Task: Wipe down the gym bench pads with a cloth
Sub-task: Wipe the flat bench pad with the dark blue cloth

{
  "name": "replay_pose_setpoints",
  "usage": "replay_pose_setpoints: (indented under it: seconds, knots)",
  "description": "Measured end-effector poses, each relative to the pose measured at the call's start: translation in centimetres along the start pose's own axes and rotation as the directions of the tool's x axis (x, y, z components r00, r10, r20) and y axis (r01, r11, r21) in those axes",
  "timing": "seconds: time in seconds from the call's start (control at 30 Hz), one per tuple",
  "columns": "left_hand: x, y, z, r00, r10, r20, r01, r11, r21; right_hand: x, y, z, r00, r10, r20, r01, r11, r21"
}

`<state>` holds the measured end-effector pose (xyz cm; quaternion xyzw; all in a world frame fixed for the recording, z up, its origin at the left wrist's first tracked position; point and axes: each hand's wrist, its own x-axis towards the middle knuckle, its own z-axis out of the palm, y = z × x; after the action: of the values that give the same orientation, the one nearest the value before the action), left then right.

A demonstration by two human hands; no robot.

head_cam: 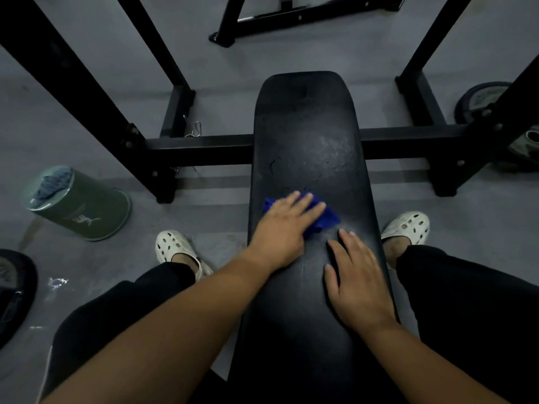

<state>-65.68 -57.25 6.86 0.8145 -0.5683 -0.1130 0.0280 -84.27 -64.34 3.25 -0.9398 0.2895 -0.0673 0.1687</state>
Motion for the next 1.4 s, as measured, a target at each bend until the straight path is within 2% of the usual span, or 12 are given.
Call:
replay_pose_setpoints:
  seconds: [0.1,0.2,0.3,0.47,0.57,0.67,0.8,0.87,1.0,1.17,1.33,1.4]
  knots:
    - [-4.6,-1.7,1.0,0.969,0.240,0.064,-0.238,0.971,-0.029,0.0,-0.1,0.0,1.000,0.000,-0.002,0.000,1.000,0.016]
    - [-2.9,-4.2,0.4,0.997,0.070,-0.025,-0.068,0.994,0.080,-0.1,-0.3,-0.1,1.000,0.012,-0.013,-0.011,1.000,0.010]
    - [0.9,-0.9,0.0,0.962,-0.265,-0.064,0.260,0.963,-0.077,0.0,-0.2,-0.1,1.000,0.011,-0.022,-0.011,1.000,0.018]
    - [-6.7,-2.3,2.1,0.984,0.172,-0.040,-0.172,0.985,0.006,0.5,-0.3,-1.0,1.000,-0.016,-0.008,0.016,1.000,0.008]
    - [-4.0,-5.7,1.5,0.991,-0.055,-0.123,0.061,0.997,0.050,4.2,0.5,-2.0,0.997,-0.075,0.007,0.076,0.995,-0.065]
    - [-0.7,-1.7,1.5,0.938,-0.307,-0.163,0.297,0.951,-0.084,7.1,1.1,-1.7,0.999,-0.028,0.023,0.030,0.997,-0.071]
    - [-1.4,-3.0,1.9,0.991,0.078,-0.110,-0.074,0.996,0.041,7.0,0.9,-1.0,0.999,-0.047,-0.008,0.046,0.996,-0.073]
    - [1.5,-6.0,1.1,0.991,0.008,-0.136,0.003,0.997,0.079,7.4,1.0,-1.1,0.999,-0.048,-0.019,0.047,0.997,-0.057]
    - [6.6,-4.3,0.7,0.925,-0.325,-0.198,0.310,0.945,-0.107,7.7,1.2,-0.6,0.998,-0.058,0.002,0.058,0.996,-0.074]
    - [1.4,-6.8,1.6,0.987,0.080,-0.138,-0.078,0.997,0.018,9.3,1.4,-0.8,0.996,-0.079,0.030,0.081,0.994,-0.069]
    - [7.4,-5.1,0.4,0.913,-0.372,-0.166,0.355,0.927,-0.123,10.7,0.9,-0.4,0.998,-0.061,0.022,0.063,0.996,-0.067]
    - [5.9,-2.9,1.1,0.970,-0.189,-0.153,0.178,0.980,-0.083,10.5,1.0,-0.5,0.998,-0.059,0.030,0.061,0.997,-0.054]
